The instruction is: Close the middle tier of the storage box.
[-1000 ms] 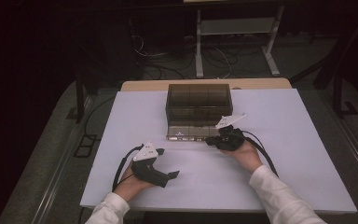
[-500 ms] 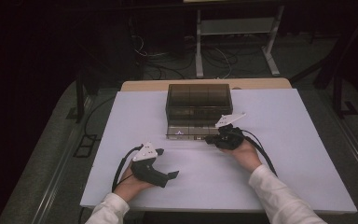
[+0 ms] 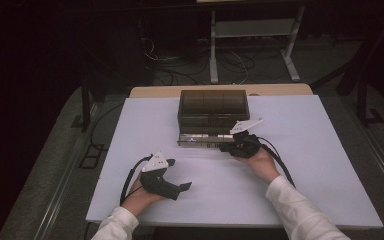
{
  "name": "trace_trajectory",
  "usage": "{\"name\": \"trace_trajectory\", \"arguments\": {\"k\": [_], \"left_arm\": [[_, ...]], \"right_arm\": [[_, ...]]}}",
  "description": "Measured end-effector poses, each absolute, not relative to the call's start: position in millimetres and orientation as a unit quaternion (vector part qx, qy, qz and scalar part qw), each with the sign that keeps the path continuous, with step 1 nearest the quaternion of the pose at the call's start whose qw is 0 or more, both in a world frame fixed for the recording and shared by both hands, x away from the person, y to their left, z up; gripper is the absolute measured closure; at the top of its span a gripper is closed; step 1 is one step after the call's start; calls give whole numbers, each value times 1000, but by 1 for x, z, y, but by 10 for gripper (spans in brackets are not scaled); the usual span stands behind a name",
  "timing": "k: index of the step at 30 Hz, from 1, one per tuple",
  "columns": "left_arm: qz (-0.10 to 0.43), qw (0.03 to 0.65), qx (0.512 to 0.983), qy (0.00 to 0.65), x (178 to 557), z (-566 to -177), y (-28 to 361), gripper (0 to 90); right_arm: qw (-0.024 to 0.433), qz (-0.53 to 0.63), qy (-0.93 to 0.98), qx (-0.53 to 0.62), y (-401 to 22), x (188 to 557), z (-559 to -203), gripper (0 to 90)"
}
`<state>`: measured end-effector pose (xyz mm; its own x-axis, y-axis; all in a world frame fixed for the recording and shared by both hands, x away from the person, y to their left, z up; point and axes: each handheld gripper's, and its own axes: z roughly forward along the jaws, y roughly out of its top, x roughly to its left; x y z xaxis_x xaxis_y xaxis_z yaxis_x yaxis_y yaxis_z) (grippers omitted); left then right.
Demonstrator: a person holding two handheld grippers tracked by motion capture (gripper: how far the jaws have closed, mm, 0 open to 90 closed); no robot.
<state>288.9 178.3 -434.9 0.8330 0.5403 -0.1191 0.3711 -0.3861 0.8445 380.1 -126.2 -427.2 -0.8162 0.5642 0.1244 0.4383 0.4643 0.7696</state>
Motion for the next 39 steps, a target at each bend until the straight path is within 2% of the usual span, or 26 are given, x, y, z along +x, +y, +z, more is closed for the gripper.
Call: {"name": "trace_trajectory", "arguments": {"k": [39], "left_arm": [[90, 481, 828, 274, 288, -434, 179, 0]], "right_arm": [[88, 426, 845, 311, -123, 394, -425, 892]]}}
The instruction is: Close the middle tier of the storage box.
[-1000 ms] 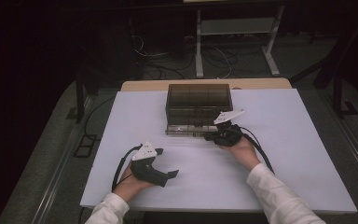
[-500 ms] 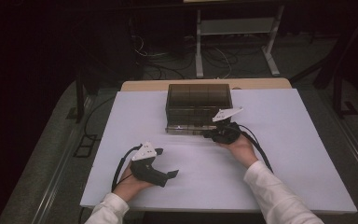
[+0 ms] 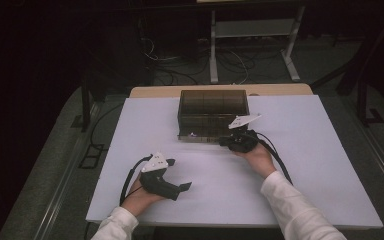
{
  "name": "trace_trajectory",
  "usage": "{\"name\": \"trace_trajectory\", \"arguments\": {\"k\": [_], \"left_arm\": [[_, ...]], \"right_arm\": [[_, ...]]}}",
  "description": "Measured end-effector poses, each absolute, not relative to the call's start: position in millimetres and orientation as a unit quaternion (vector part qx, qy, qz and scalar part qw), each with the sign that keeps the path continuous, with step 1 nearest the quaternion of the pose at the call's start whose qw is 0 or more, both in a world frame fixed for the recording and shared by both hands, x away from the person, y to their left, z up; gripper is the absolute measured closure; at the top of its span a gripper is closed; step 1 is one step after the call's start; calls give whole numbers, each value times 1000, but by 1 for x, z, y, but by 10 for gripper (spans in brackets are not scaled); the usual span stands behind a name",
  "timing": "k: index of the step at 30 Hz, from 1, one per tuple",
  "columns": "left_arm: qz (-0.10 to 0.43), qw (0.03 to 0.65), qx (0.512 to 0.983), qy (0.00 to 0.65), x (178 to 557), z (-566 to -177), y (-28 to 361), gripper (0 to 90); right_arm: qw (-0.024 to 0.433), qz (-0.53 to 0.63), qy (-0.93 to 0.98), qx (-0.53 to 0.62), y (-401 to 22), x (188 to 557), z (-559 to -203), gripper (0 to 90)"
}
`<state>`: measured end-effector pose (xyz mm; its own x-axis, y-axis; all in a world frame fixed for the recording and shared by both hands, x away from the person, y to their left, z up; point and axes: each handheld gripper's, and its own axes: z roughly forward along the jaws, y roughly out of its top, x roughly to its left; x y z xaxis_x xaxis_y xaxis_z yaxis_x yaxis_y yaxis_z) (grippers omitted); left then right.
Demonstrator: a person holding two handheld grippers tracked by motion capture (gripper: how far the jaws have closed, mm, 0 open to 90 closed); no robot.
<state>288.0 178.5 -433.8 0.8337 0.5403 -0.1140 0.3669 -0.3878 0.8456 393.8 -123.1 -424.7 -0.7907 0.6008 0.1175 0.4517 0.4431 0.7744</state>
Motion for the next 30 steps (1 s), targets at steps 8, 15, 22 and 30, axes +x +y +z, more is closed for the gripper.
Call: {"name": "trace_trajectory", "arguments": {"k": [8, 15, 22, 30], "left_arm": [[90, 481, 828, 274, 288, -434, 178, 0], [90, 481, 828, 274, 288, -434, 179, 0], [90, 481, 828, 274, 288, -434, 179, 0], [89, 481, 828, 274, 288, -435, 178, 0]], "right_arm": [[91, 425, 842, 319, -124, 397, -425, 891], [96, 425, 839, 327, -124, 402, -425, 891], [99, 423, 837, 333, -124, 406, -425, 891], [102, 423, 834, 339, -125, 411, -425, 891]]}}
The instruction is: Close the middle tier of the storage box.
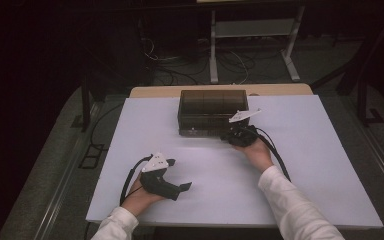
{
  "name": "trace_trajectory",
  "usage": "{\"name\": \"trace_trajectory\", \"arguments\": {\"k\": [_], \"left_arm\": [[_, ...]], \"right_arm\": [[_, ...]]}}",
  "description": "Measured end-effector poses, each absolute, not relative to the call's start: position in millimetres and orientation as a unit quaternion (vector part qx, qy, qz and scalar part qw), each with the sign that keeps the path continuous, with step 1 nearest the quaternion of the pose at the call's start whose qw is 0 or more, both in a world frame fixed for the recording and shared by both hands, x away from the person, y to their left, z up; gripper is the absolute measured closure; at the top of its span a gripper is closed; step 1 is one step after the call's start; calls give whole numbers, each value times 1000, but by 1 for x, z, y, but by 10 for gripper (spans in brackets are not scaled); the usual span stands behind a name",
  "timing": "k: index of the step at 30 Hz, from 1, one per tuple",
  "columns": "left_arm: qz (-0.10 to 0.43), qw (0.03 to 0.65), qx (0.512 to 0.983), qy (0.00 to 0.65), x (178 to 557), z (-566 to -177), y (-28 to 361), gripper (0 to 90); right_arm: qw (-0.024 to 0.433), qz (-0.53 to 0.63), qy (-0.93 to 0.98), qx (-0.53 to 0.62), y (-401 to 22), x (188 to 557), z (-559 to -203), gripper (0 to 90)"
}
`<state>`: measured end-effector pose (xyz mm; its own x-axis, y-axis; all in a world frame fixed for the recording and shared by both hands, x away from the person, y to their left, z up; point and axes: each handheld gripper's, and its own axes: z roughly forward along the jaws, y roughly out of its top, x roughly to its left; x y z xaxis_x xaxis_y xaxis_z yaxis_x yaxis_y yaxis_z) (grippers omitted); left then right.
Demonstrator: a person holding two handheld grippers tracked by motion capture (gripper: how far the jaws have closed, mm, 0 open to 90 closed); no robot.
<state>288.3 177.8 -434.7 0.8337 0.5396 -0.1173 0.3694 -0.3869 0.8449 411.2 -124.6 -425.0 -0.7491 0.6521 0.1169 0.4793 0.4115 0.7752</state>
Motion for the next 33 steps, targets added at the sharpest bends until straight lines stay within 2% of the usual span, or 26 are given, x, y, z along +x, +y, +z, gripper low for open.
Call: {"name": "trace_trajectory", "arguments": {"k": [33], "left_arm": [[91, 480, 828, 274, 288, -434, 180, 0]], "right_arm": [[118, 410, 827, 365, -119, 426, -434, 891]]}}
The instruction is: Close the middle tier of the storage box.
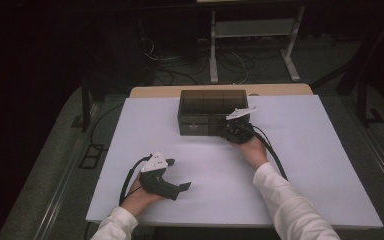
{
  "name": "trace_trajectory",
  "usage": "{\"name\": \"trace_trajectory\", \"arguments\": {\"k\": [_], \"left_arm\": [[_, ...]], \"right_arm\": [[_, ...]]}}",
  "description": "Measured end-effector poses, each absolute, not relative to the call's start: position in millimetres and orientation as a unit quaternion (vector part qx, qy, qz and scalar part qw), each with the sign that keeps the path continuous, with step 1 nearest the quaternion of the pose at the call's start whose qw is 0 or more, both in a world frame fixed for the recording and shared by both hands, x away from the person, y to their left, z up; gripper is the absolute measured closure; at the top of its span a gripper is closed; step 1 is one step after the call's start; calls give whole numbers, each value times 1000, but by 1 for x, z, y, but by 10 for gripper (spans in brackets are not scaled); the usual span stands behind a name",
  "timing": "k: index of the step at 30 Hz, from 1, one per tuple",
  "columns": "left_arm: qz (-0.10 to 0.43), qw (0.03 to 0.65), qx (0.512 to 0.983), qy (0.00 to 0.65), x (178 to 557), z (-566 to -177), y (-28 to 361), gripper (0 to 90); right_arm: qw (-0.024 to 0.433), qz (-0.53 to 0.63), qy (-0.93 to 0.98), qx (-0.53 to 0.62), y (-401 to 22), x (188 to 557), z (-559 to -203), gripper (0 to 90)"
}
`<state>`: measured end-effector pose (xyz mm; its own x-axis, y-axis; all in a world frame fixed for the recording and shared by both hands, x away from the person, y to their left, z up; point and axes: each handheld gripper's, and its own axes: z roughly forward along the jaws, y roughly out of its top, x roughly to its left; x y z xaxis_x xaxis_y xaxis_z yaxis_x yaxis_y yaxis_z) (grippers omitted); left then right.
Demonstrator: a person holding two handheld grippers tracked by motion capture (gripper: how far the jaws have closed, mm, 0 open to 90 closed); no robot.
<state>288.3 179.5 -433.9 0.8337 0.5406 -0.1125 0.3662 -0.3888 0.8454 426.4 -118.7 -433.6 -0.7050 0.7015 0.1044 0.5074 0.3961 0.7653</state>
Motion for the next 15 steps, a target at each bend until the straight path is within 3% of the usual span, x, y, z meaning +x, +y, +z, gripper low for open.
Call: {"name": "trace_trajectory", "arguments": {"k": [15], "left_arm": [[93, 476, 830, 274, 290, -435, 180, 0]], "right_arm": [[126, 414, 821, 372, -121, 431, -430, 891]]}}
